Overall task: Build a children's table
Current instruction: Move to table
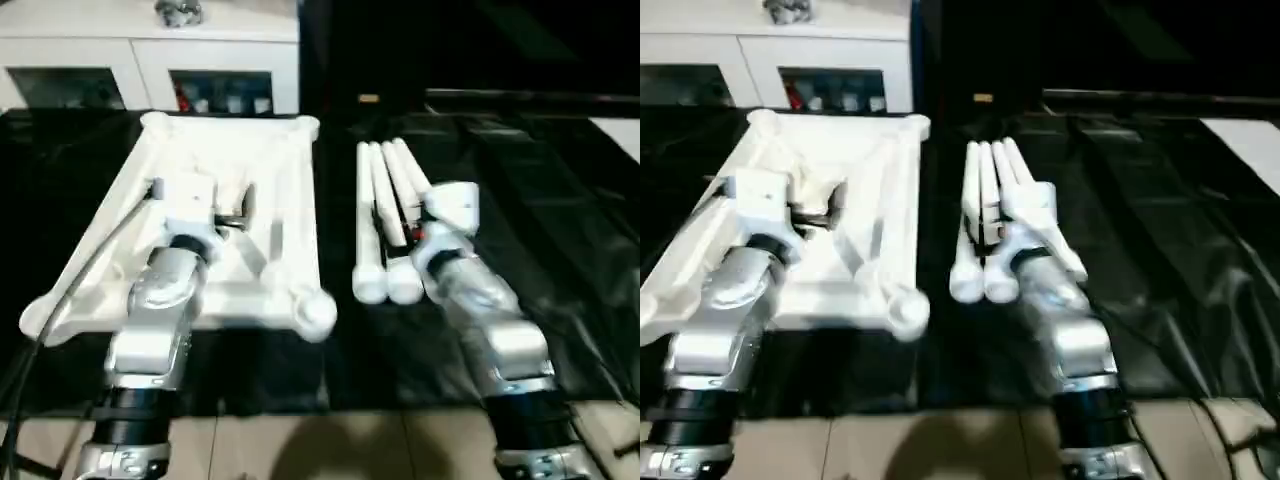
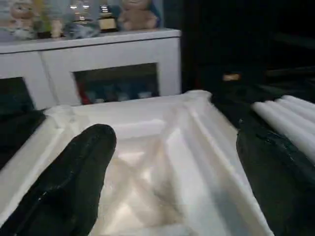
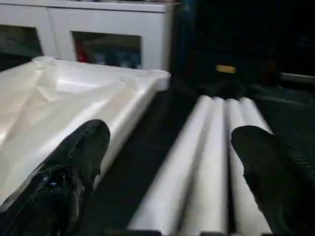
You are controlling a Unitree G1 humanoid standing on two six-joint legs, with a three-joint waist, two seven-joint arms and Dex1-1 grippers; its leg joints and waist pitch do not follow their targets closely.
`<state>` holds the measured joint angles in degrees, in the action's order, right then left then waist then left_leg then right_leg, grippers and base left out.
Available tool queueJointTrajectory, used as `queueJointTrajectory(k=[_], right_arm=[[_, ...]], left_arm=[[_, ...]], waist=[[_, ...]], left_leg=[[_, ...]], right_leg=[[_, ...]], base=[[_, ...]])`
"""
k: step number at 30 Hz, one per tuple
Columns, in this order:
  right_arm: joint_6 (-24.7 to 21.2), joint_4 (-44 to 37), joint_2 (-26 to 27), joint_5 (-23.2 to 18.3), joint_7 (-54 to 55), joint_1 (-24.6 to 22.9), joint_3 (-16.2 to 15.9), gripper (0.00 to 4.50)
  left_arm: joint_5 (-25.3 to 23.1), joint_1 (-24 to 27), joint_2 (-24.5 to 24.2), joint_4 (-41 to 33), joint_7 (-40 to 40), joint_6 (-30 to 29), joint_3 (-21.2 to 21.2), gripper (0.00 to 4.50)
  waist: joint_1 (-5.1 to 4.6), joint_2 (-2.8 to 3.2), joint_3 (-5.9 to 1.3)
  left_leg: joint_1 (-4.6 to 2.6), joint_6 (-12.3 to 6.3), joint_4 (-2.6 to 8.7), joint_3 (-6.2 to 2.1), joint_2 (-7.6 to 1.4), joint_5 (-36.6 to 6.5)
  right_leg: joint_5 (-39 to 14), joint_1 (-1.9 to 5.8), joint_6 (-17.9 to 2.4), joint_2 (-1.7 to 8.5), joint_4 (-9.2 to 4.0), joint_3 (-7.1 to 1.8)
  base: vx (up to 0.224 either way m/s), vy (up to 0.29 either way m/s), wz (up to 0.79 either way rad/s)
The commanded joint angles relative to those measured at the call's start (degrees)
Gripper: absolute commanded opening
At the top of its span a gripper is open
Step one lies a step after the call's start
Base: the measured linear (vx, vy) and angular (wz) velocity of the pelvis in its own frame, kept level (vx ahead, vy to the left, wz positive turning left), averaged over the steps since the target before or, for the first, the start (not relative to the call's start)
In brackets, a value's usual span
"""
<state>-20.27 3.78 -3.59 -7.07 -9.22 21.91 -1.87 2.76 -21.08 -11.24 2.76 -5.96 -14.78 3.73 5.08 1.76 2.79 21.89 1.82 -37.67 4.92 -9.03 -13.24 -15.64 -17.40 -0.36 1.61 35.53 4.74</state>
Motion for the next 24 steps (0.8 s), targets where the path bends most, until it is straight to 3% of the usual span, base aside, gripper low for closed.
queueJointTrajectory(k=[1, 2, 3, 4, 5, 6, 7, 8, 9, 10, 11, 12, 13, 14, 15, 16, 17, 18, 19, 20, 21, 22, 23, 24], right_arm=[[0.31, 0.11, 0.27, 0.05, -0.23, 0.73, -1.21, 4.50], [0.61, 0.19, -0.01, 0.41, -0.72, 0.80, -1.72, 4.50], [1.05, -0.13, -0.62, 1.07, -2.14, 0.66, -3.19, 4.50], [1.23, -0.55, -0.91, 1.34, -3.07, 0.42, -4.06, 4.50], [1.32, -0.85, -0.93, 1.48, -3.53, 0.25, -4.37, 4.50], [1.32, -0.85, -0.93, 1.48, -3.53, 0.25, -4.37, 4.50], [0.38, -1.41, -0.42, 0.22, -4.11, 0.05, -3.80, 4.50], [-0.29, -1.71, -0.89, -0.11, -5.10, 0.08, -3.86, 4.50], [-0.33, -1.68, -1.47, 0.23, -5.63, 0.19, -4.22, 4.50], [-0.35, -1.73, -2.19, 0.43, -6.52, 0.13, -4.68, 4.50], [0.11, -1.98, -3.76, 0.84, -8.50, -0.04, -5.72, 4.50], [0.06, -2.66, -5.83, 0.29, -11.64, -0.47, -6.74, 4.50], [-0.10, -2.94, -6.58, 0.00, -12.83, -0.65, -7.05, 4.50], [-0.30, -3.54, -8.48, -0.39, -15.63, -0.95, -7.84, 4.50], [-0.70, -4.07, -10.61, -0.86, -18.90, -1.23, -8.58, 4.50], [-0.70, -4.07, -10.61, -0.86, -18.90, -1.23, -8.58, 4.50], [-0.89, -4.26, -11.55, -1.06, -20.35, -1.32, -8.89, 4.50], [-1.03, -4.92, -14.16, -1.64, -24.70, -1.54, -9.68, 4.50], [-0.98, -5.28, -15.18, -1.97, -26.44, -1.66, -9.95, 4.50], [-0.82, -5.54, -16.13, -2.14, -27.95, -1.68, -10.25, 4.50], [-0.77, -5.61, -16.42, -2.18, -28.43, -1.65, -10.36, 4.50], [-0.40, -5.78, -17.22, -2.02, -29.50, -1.67, -10.70, 4.50], [0.23, -5.84, -17.92, -1.66, -30.18, -1.67, -11.02, 4.50], [0.51, -5.88, -18.44, -1.50, -30.71, -1.62, -11.25, 4.50]], left_arm=[[-0.06, -0.63, -0.50, 0.42, -0.23, -0.05, 0.70, 4.42], [-0.05, -0.64, -0.51, 0.48, -0.28, -0.01, 0.73, 4.42], [-0.09, -0.60, -0.57, 0.57, -0.39, 0.09, 0.71, 4.42], [-0.10, -0.53, -0.62, 0.54, -0.45, 0.15, 0.64, 4.42], [-0.13, -0.47, -0.80, 0.59, -0.66, 0.36, 0.45, 4.42], [-0.13, -0.47, -0.80, 0.59, -0.66, 0.36, 0.45, 4.42], [0.47, 0.07, -1.02, 0.50, -2.28, 1.94, 0.00, 4.42], [1.50, 0.71, -1.78, 0.42, -5.75, 2.68, -1.07, 4.42], [2.04, 0.96, -2.27, 0.40, -7.60, 2.52, -1.69, 4.42], [2.34, 1.26, -2.82, 0.38, -9.25, 3.22, -2.23, 4.42], [3.36, 1.80, -3.97, 0.39, -13.06, 4.21, -3.13, 4.42], [4.12, 2.37, -5.85, 0.56, -18.10, 5.13, -4.54, 4.42], [4.17, 2.55, -6.61, 0.67, -19.78, 5.39, -5.15, 4.42], [4.91, 2.80, -8.37, 0.91, -24.10, 4.55, -6.44, 4.42], [5.22, 2.93, -10.65, 1.42, -28.90, 4.19, -8.10, 4.42], [5.22, 2.93, -10.65, 1.42, -28.90, 4.19, -8.10, 4.42], [5.28, 2.95, -11.73, 1.72, -31.09, 4.20, -8.87, 4.42], [4.99, 2.61, -14.79, 3.17, -37.33, 4.98, -11.06, 4.42], [4.98, 2.27, -15.84, 3.96, -39.71, 4.92, -11.82, 4.42], [5.15, 1.92, -16.86, 4.75, -42.01, 5.36, -12.49, 4.42], [5.25, 1.77, -17.22, 5.07, -42.80, 5.57, -12.68, 4.42], [5.10, 1.48, -17.93, 5.85, -44.22, 6.98, -13.09, 4.42], [5.54, 1.29, -18.24, 6.47, -45.67, 8.65, -13.12, 4.42], [6.04, 1.11, -18.53, 6.82, -46.92, 9.50, -13.08, 4.28]], waist=[[-3.12, 2.69, -4.60], [-2.81, 1.97, -5.08], [-2.62, 1.49, -4.52], [-2.28, 0.28, -4.57], [-3.13, -0.88, -4.06], [-3.13, -0.88, -4.06], [0.16, -4.39, -3.25], [0.56, -4.96, -3.71], [1.30, -3.81, -3.75], [1.55, -3.71, -3.94], [1.54, -2.33, -4.44], [1.12, -1.03, -5.00], [0.68, -0.22, -5.67], [-0.36, -0.28, -6.04], [0.12, -0.28, -5.33], [0.57, -1.02, -4.78], [1.04, -1.09, -4.53], [1.66, -0.34, -4.14], [1.48, -0.53, -3.80], [1.29, -0.23, -3.21], [0.91, -0.40, -2.63], [0.79, -0.74, -2.43], [0.84, -0.97, -2.02], [0.88, -0.26, -1.90]], left_leg=[[-8.66, -11.54, 7.56, -6.36, -6.77, 5.51], [-10.50, -17.40, 5.91, -7.75, -7.88, 5.70], [-9.54, -20.15, 6.47, -6.61, -7.80, 3.27], [-8.47, -27.88, 7.13, -10.27, -5.27, 5.57], [-7.71, -30.62, 5.86, -9.60, -0.96, 7.44], [-7.71, -30.62, 5.86, -9.60, -0.96, 7.44], [-2.07, -14.47, 0.31, -1.55, 5.08, -4.78], [2.21, -10.15, -2.48, -1.74, 3.49, -1.83], [2.42, -7.15, -1.87, -2.01, 2.60, 2.73], [2.97, -4.73, -1.00, -2.04, 1.80, 6.80], [2.85, -1.45, 2.81, -1.61, 0.68, 16.26], [-0.50, -2.56, 3.18, -1.83, -1.04, 26.04], [-2.73, -2.64, 2.13, -2.66, -2.29, 32.73], [-5.02, -3.83, 1.18, -4.34, -3.30, 45.74], [-4.50, -3.80, 1.17, -3.24, -2.52, 43.71], [-2.06, -2.13, 2.19, -1.51, -1.30, 32.63], [-1.13, -0.86, 2.94, -1.14, -1.14, 26.11], [-1.07, 1.57, 3.99, -0.89, -1.84, 12.51], [-1.08, 2.56, 4.64, -0.63, -2.23, 6.15], [-1.21, 4.14, 5.78, -0.09, -2.69, -3.73], [-1.63, 4.45, 6.56, 0.52, -2.93, -10.95], [-1.89, 4.25, 6.81, 0.95, -2.89, -13.59], [-2.19, 3.78, 7.18, 1.32, -3.11, -16.80], [-2.39, 4.05, 7.39, 1.43, -3.26, -17.96]], right_leg=[[-7.97, -4.74, -6.40, 0.38, 3.60, 0.75], [-8.28, -7.44, -1.95, 1.77, 6.45, -0.05], [-4.91, -8.54, 1.28, 2.39, 7.48, -0.48], [-4.59, -8.06, 3.26, 1.82, 8.41, -0.12], [0.32, -8.10, 3.32, 3.28, 3.29, -3.06], [0.32, -8.10, 3.32, 3.28, 3.29, -3.06], [-5.25, -0.60, 3.41, 9.23, -6.61, -10.08], [-2.83, 5.00, -6.16, 12.20, -5.29, -12.79], [3.43, 4.70, -8.23, 12.13, -4.34, -11.71], [13.44, 4.28, -9.73, 11.01, -2.96, -11.01], [34.19, 3.61, -10.31, 6.93, 0.92, -7.60], [41.16, -0.13, -7.85, 3.15, 2.49, -5.38], [39.66, -2.00, -7.65, 2.79, 3.48, -5.00], [32.88, -4.32, -6.49, 3.11, 3.25, -5.23], [26.82, -4.76, -5.85, 4.26, 1.29, -5.74], [25.62, -2.56, -6.74, 4.99, 0.78, -6.20], [24.59, -1.67, -6.98, 5.33, 0.48, -6.24], [19.27, -1.55, -8.08, 5.90, -0.38, -6.27], [15.85, -1.48, -8.74, 5.90, -0.76, -6.31], [9.21, -1.32, -9.98, 6.06, -1.19, -6.36], [1.70, -1.67, -10.79, 6.04, -1.94, -6.46], [-2.78, -1.77, -10.92, 6.10, -2.55, -6.53], [-11.37, -2.00, -10.67, 6.60, -3.43, -6.82], [-17.20, -2.12, -10.13, 7.04, -3.86, -6.94]], base=[[0.180, 0.074, -0.03], [0.176, 0.054, -0.03], [0.132, 0.021, 0.06], [0.132, 0.021, 0.06], [0.103, -0.023, 0.20], [0.082, -0.071, 0.50], [0.082, -0.071, 0.50], [0.100, -0.068, 0.40], [0.114, -0.034, 0.10], [0.114, -0.034, 0.10], [0.063, -0.028, 0.04], [0.067, -0.001, 0.08], [0.067, -0.001, 0.08], [0.093, 0.030, 0.06], [0.062, 0.027, 0.02], [0.062, 0.027, 0.02], [0.000, 0.000, 0.00], [0.000, 0.000, 0.00], [0.000, 0.000, 0.00], [-0.099, -0.015, 0.05], [-0.097, -0.017, 0.05], [-0.097, -0.017, 0.05], [-0.090, -0.017, 0.03], [-0.075, -0.014, -0.02]])
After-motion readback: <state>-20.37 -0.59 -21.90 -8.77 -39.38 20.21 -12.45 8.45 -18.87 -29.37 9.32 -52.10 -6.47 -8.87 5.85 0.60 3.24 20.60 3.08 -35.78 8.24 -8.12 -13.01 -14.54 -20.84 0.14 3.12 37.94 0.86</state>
